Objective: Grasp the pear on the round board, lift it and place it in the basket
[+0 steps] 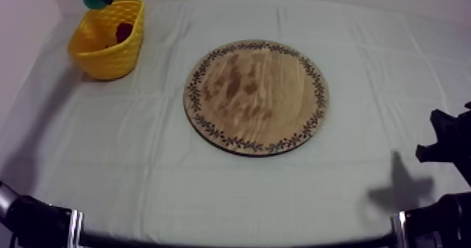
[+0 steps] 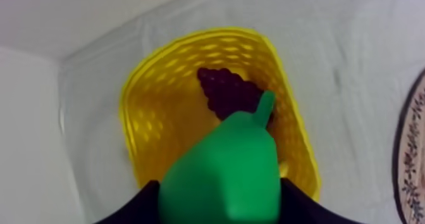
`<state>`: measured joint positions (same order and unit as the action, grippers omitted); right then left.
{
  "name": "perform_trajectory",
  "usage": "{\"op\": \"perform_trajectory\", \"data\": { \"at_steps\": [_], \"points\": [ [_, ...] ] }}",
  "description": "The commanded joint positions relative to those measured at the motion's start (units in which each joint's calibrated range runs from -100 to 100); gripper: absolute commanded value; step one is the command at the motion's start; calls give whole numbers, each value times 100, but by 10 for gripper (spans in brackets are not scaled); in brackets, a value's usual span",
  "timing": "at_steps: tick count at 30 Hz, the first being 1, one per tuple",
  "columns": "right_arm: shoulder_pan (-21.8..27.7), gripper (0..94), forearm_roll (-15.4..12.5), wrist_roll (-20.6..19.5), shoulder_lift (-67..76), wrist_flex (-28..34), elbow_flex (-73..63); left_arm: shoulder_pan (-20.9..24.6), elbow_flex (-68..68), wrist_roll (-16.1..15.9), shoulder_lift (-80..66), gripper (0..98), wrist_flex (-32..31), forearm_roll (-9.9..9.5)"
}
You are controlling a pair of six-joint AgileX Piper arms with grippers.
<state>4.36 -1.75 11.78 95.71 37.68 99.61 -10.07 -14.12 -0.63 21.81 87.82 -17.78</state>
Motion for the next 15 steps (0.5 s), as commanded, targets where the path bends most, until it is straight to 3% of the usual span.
{"op": "perform_trajectory", "data": {
  "at_steps": [1,15],
  "points": [
    [1,5,2,0,5,6,5,35,5,36,297,527,-83,2],
    [1,5,2,0,5,6,5,226,-209,172,1561,506,-701,78]
  ]
}}
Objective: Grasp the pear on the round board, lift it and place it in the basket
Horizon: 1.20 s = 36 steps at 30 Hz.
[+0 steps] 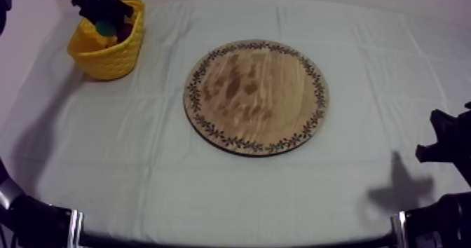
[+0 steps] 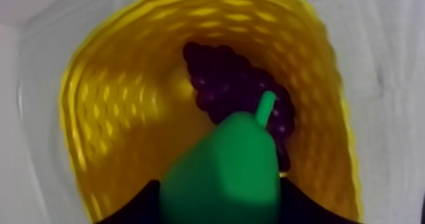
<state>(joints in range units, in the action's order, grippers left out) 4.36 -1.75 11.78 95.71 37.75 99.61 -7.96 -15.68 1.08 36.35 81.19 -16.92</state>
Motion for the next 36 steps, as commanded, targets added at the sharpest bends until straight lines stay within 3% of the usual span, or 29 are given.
{"op": "perform_trajectory", "data": {
  "at_steps": [1,6,13,20,24,30,36],
  "points": [
    [1,5,2,1,5,-1,5,31,-109,-5,172,506,-69,-19],
    [1,5,2,2,5,-1,5,85,-344,2,384,555,-143,-88],
    [1,5,2,2,5,-1,5,72,-460,280,402,891,-257,-186],
    [1,5,2,2,5,-1,5,36,-316,468,219,955,-481,-226],
    [1,5,2,2,5,-1,5,53,-140,634,-66,865,-901,-273],
    [1,5,2,2,5,-1,5,88,217,882,-882,609,-1651,-449],
    [1,5,2,2,5,-1,5,193,738,1348,-1956,366,-2552,-564]
  ]
}}
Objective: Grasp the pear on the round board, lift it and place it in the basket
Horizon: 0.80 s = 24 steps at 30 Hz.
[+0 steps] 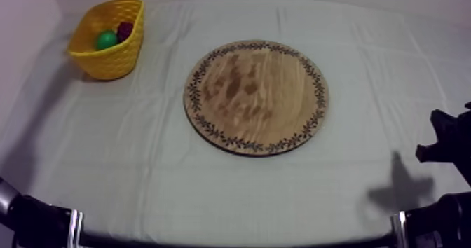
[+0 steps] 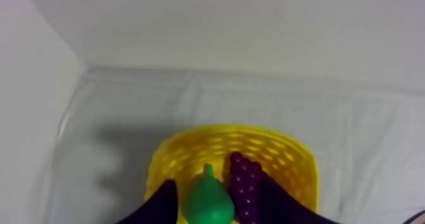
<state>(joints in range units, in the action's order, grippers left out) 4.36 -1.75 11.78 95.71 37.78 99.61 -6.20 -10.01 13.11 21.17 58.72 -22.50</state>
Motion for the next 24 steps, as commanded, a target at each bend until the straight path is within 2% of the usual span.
{"op": "perform_trajectory", "data": {
  "at_steps": [1,4,7,17,24],
  "points": [
    [1,5,2,2,5,-4,5,38,313,194,-645,303,-484,-12],
    [1,5,2,2,5,-4,5,113,791,315,-1297,112,-1009,-20],
    [1,5,2,2,5,-4,5,177,1249,462,-1957,39,-1333,-5],
    [1,5,2,2,5,-4,5,573,3410,741,-4630,1,-2342,80],
    [1,5,2,1,5,-4,5,718,5427,708,-6828,0,-2718,57]
  ]
}}
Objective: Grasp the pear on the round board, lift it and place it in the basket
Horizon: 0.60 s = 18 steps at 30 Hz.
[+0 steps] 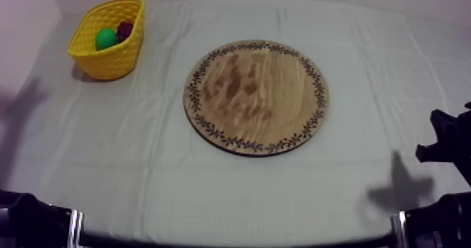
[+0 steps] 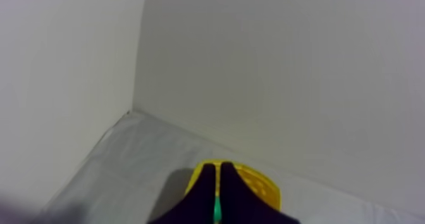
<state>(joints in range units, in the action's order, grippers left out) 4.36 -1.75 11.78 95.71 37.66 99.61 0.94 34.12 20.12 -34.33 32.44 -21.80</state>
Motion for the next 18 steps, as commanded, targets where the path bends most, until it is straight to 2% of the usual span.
{"op": "perform_trajectory", "data": {
  "at_steps": [1,11,18],
  "points": [
    [1,5,2,2,5,8,5,6,1300,18,-1579,0,-166,-20],
    [1,5,2,1,5,8,5,-73,3943,139,-4002,0,-1205,-39],
    [1,5,2,1,5,8,5,-205,5305,105,-5074,0,-1574,-40]
  ]
}}
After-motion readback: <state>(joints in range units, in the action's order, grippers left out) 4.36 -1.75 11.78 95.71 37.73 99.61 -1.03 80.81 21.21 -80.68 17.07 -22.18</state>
